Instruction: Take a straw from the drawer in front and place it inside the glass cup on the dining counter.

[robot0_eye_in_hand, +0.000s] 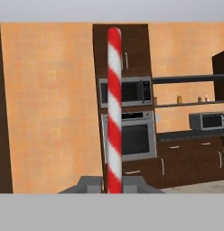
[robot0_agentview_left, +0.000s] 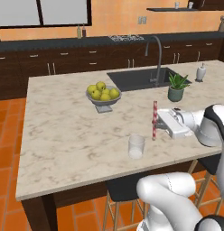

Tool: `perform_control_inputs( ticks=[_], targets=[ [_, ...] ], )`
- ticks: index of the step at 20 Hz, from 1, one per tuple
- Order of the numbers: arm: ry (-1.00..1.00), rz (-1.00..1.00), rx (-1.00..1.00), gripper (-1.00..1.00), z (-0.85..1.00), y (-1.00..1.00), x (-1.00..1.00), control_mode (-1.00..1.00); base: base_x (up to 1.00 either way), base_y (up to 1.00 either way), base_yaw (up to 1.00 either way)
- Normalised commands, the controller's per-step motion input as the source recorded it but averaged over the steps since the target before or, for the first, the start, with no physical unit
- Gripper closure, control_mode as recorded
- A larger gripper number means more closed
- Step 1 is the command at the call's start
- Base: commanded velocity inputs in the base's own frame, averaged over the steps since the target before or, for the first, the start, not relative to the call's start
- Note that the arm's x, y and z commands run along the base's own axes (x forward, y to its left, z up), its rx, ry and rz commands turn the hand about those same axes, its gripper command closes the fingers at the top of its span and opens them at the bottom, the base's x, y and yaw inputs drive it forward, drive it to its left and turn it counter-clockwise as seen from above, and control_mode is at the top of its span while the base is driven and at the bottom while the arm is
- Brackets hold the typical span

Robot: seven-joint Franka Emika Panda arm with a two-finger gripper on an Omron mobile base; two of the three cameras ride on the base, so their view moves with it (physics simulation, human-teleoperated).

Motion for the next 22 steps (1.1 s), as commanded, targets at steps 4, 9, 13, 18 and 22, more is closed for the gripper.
perform_control_inputs(
  ticks=[4,9,13,18,22],
  targets=[
    [0.0,0.0,0.0,1.0,-0.2,0.01,0.5,-1.0,0.0,0.0,0.0],
    [0.0,0.0,0.0,1.0,-0.2,0.0,0.41,-1.0,0.0,0.0,0.0],
    [0.0,0.0,0.0,1.0,-0.28,0.0,0.21,-1.0,0.0,0.0,0.0],
    [0.0,0.01,0.0,1.0,-0.29,0.0,0.39,-1.0,0.0,0.0,0.0],
    [0.0,0.0,0.0,1.0,-0.29,0.0,0.4,-1.0,0.0,0.0,0.0]
  ],
)
